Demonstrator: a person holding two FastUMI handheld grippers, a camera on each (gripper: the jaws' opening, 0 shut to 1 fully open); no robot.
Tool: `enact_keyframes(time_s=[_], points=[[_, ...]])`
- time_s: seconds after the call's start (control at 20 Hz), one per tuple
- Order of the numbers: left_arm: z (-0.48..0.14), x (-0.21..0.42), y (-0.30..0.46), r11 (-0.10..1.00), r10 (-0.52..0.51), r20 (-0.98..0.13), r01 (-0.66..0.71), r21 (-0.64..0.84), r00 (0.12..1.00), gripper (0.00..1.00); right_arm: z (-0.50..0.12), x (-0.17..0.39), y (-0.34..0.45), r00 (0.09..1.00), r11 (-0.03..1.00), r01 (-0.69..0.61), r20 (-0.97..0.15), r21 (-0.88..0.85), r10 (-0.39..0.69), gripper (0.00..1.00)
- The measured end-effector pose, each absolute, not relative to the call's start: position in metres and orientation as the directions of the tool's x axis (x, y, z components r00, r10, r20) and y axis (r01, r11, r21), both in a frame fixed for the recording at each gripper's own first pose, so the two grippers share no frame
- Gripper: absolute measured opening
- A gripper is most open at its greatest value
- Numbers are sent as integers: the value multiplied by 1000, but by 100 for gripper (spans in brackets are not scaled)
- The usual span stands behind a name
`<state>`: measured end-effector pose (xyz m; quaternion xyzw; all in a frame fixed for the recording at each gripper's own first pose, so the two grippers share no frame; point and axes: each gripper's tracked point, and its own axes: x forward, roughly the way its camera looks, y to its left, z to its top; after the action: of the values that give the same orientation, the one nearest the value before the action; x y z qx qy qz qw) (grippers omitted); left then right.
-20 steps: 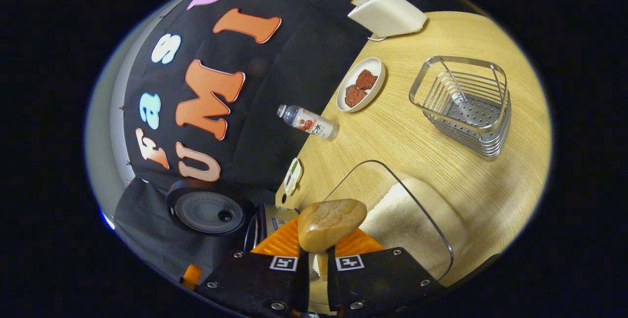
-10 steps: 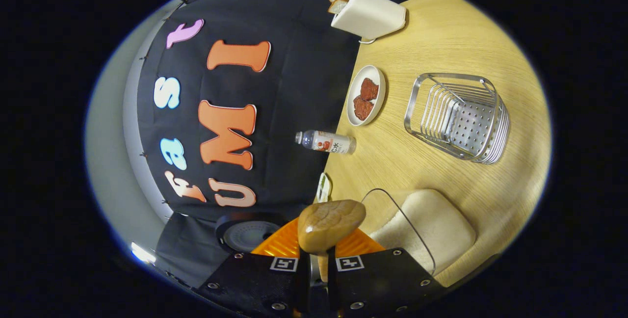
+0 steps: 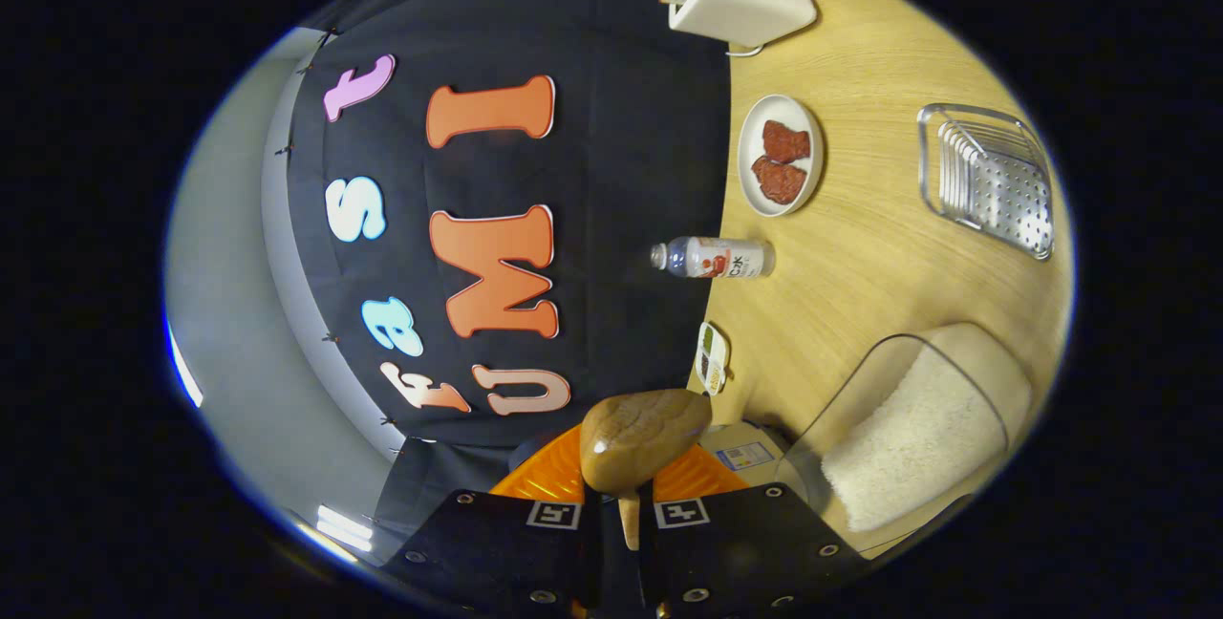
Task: Close the left gripper, press the button to open the rice cooker; take a wooden spoon from the chopstick holder with the right hand, scoop a spoonful of rice and pour it into the rice cooker, then put the wooden spoon back into the chopstick holder.
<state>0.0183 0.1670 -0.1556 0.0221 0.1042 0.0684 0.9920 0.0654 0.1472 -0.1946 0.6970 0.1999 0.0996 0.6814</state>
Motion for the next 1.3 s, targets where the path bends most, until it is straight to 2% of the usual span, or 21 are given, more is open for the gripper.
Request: enact_keyframes(time_s=[0.1, 0.15, 0.2, 0.3, 0.4, 0.55, 0.8, 1.0, 1.05, 1.15, 1.2, 1.25, 1.3], points=[[-154, 11, 179, 986, 166, -199, -156, 63, 966, 93, -177, 81, 172, 885, -7, 124, -107, 992, 453, 14], [-152, 5, 182, 983, 180, -198, -169, 71, 964, 96, -174, 89, 185, 877, 14, 117, -110, 993, 468, 14], [-152, 3, 190, 980, 196, -194, -184, 78, 961, 100, -174, 96, 198, 868, 59, 113, -127, 992, 480, 14], [-157, -1, 202, 976, 213, -194, -201, 80, 957, 100, -175, 108, 224, 853, 156, 105, -170, 982, 493, 14], [-164, -4, 205, 975, 220, -203, -208, 76, 954, 93, -174, 117, 252, 835, 253, 81, -205, 964, 511, 14], [-169, -9, 210, 974, 227, -213, -219, 61, 950, 93, -176, 126, 286, 809, 396, 33, -257, 918, 529, 14], [-171, -7, 215, 974, 225, -211, -216, 67, 951, 93, -172, 133, 324, 796, 641, -119, -313, 759, 518, 14], [-173, -7, 219, 975, 220, -211, -211, 62, 953, 93, -168, 137, 337, 804, 755, -198, -337, 625, 489, 14], [-173, -7, 219, 976, 217, -210, -209, 62, 953, 100, -167, 137, 338, 807, 778, -219, -339, 589, 483, 14], [-173, -8, 220, 976, 215, -207, -206, 66, 954, 100, -165, 137, 343, 812, 824, -264, -345, 501, 470, 13], [-174, -8, 219, 977, 213, -209, -203, 67, 954, 93, -165, 135, 346, 814, 845, -290, -349, 450, 465, 14], [-174, -8, 219, 977, 212, -210, -203, 66, 954, 92, -165, 134, 348, 817, 859, -312, -347, 406, 461, 14], [-174, -8, 219, 977, 210, -212, -201, 66, 954, 100, -163, 131, 353, 816, 870, -336, -349, 362, 460, 14]])
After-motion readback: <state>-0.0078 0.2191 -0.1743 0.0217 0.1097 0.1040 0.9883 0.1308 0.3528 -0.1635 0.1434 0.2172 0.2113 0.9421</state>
